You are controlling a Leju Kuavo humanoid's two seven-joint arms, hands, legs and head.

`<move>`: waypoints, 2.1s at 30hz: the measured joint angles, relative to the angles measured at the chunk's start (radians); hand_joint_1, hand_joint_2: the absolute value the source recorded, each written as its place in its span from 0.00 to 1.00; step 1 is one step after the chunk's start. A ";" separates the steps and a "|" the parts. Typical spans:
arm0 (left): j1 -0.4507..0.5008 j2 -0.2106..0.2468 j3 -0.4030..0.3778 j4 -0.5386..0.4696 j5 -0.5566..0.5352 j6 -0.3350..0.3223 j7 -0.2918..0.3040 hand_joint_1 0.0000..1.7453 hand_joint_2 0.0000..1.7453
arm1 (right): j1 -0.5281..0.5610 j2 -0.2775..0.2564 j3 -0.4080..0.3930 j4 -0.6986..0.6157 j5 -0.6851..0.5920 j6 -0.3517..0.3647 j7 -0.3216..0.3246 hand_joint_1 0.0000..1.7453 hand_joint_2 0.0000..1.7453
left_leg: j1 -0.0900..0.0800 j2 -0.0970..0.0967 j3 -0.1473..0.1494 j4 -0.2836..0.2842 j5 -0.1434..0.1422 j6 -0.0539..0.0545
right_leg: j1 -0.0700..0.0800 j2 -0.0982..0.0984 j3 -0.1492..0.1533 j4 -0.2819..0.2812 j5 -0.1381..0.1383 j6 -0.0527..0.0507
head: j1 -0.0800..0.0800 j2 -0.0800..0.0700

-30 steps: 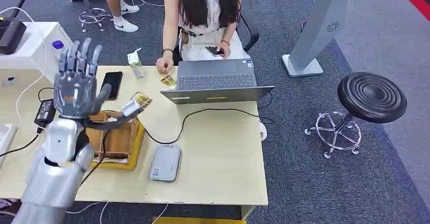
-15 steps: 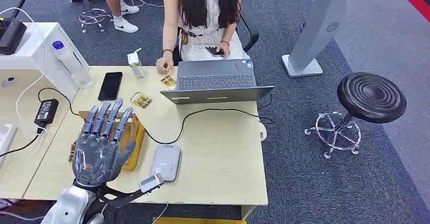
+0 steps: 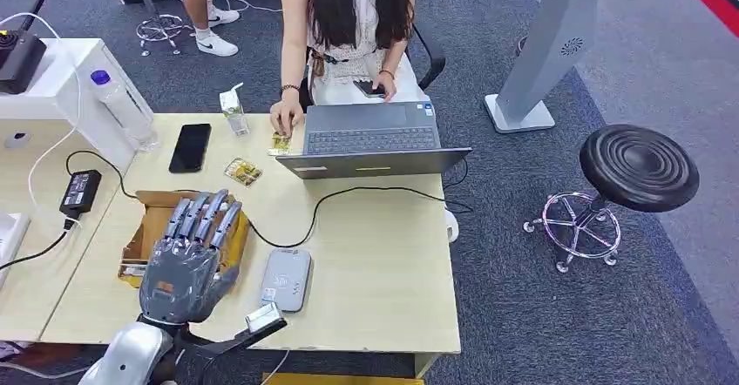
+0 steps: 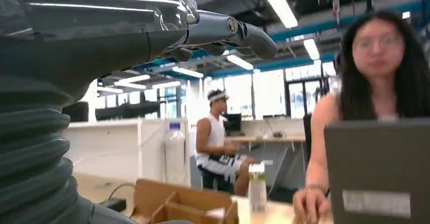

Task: Pass the card to the sensor for recognition and then transmit it.

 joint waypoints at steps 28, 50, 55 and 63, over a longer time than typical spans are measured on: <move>0.074 0.038 0.053 0.046 0.101 0.027 0.064 0.00 1.00 | 0.002 -0.012 -0.018 -0.003 0.012 0.005 0.014 0.00 1.00 | 0.000 0.000 0.000 0.000 0.000 0.000 | 0.000 0.000 0.000 0.000 0.000 0.000 | 0.000 0.000; 0.114 0.035 0.101 0.055 0.095 0.060 0.073 0.00 1.00 | 0.002 -0.016 -0.020 -0.003 0.021 0.007 0.014 0.00 1.00 | 0.000 -0.001 0.000 0.000 0.000 0.000 | 0.000 0.000 0.000 0.000 0.000 0.000 | 0.000 0.000; 0.108 0.020 0.135 0.076 0.078 0.078 0.085 0.00 1.00 | 0.002 -0.017 -0.020 -0.003 0.030 0.007 0.016 0.00 1.00 | 0.000 -0.001 0.000 0.000 0.000 0.000 | 0.000 0.000 0.000 0.000 0.000 0.000 | 0.000 0.000; 0.087 -0.007 0.201 0.155 0.061 0.077 0.094 0.00 1.00 | 0.001 -0.017 -0.020 -0.003 0.042 0.007 0.020 0.00 1.00 | 0.000 -0.001 0.000 0.000 0.000 0.000 | 0.000 0.000 0.000 0.000 0.000 0.000 | 0.000 0.000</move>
